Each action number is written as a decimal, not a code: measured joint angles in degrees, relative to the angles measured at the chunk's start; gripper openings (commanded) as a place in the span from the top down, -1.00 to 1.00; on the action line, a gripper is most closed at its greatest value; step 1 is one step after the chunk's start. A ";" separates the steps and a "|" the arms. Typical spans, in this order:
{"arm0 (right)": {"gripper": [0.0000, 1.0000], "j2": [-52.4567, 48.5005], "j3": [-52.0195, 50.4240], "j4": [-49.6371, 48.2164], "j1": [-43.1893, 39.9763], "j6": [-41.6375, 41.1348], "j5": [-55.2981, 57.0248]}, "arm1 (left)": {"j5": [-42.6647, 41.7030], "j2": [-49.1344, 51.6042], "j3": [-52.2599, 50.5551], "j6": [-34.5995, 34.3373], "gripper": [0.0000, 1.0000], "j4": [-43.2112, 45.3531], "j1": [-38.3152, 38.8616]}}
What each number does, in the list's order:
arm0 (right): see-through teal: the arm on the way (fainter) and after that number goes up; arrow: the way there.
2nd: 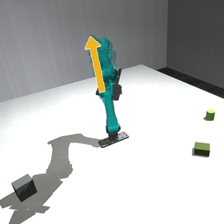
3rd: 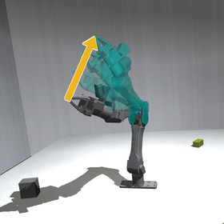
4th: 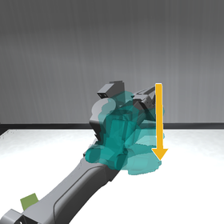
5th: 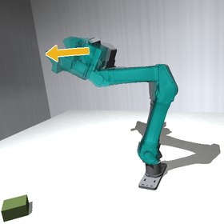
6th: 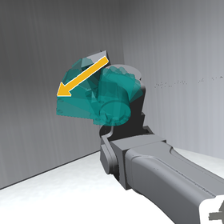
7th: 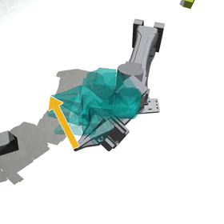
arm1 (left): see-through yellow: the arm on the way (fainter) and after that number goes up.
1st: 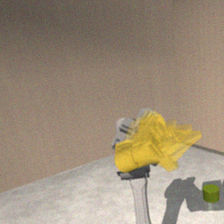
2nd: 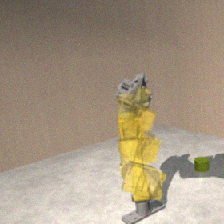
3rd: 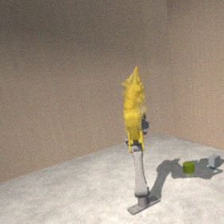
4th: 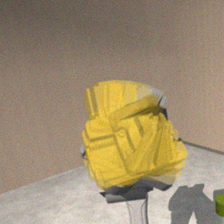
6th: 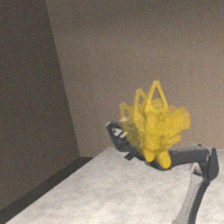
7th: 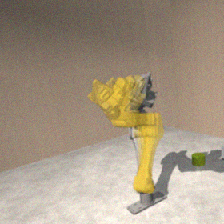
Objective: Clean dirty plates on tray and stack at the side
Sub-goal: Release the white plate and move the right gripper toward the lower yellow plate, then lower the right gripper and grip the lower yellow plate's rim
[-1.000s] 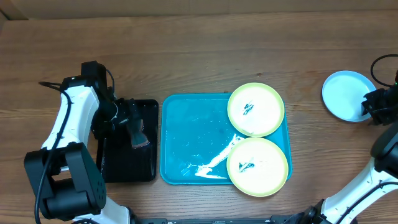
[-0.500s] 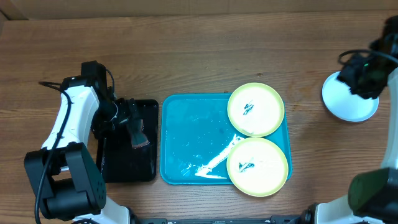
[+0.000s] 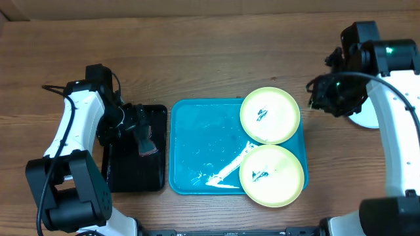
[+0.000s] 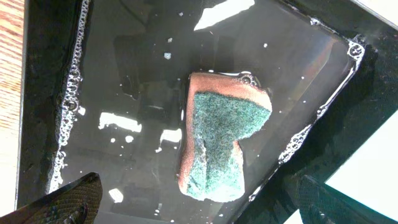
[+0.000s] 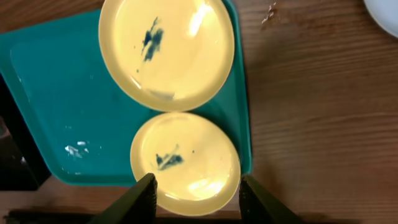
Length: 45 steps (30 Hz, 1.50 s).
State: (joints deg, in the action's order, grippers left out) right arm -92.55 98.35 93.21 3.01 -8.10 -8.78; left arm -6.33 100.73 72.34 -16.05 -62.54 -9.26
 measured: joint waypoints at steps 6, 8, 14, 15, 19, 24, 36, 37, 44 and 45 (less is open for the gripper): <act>0.03 11.30 -12.39 -3.39 2.12 -1.20 -0.11 | -0.39 0.00 0.04 0.02 -1.00 0.31 0.00; -0.05 15.45 -19.28 -6.01 2.67 -2.21 -0.24 | -0.39 0.00 0.07 0.04 -0.99 0.26 0.00; -0.01 19.19 -36.94 -13.73 3.04 -6.29 -3.96 | -0.55 0.00 0.09 0.04 -1.00 0.13 0.00; 0.04 18.78 -37.73 -14.73 3.04 -7.82 -4.96 | -0.55 0.00 0.09 0.04 -1.00 0.02 0.00; -0.01 18.36 -39.39 -19.96 3.04 -14.78 -7.39 | -0.55 0.00 0.09 0.04 -0.99 -0.37 0.00; -0.05 18.36 -44.37 -25.81 3.04 -21.51 -8.07 | -0.55 0.00 0.09 0.04 -1.00 -0.44 0.00; -0.04 18.34 -56.96 -31.01 3.04 -24.46 -3.45 | -0.57 0.00 0.09 0.04 -1.00 -0.42 0.00; -0.04 18.34 -56.96 -31.17 3.04 -24.28 -2.43 | -0.55 0.00 0.09 0.04 -1.00 -0.42 0.00; -0.04 18.34 -57.51 -31.74 3.04 -25.44 1.62 | -0.57 0.00 0.09 0.17 -1.00 -0.35 0.00; 0.02 18.34 -57.90 -32.15 3.04 -25.77 1.84 | -0.57 0.00 0.09 0.20 -1.00 -0.33 0.00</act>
State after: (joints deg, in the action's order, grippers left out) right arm -74.22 40.45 61.06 6.04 -33.87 -6.94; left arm -6.90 100.73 72.42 -15.86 -62.87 -9.26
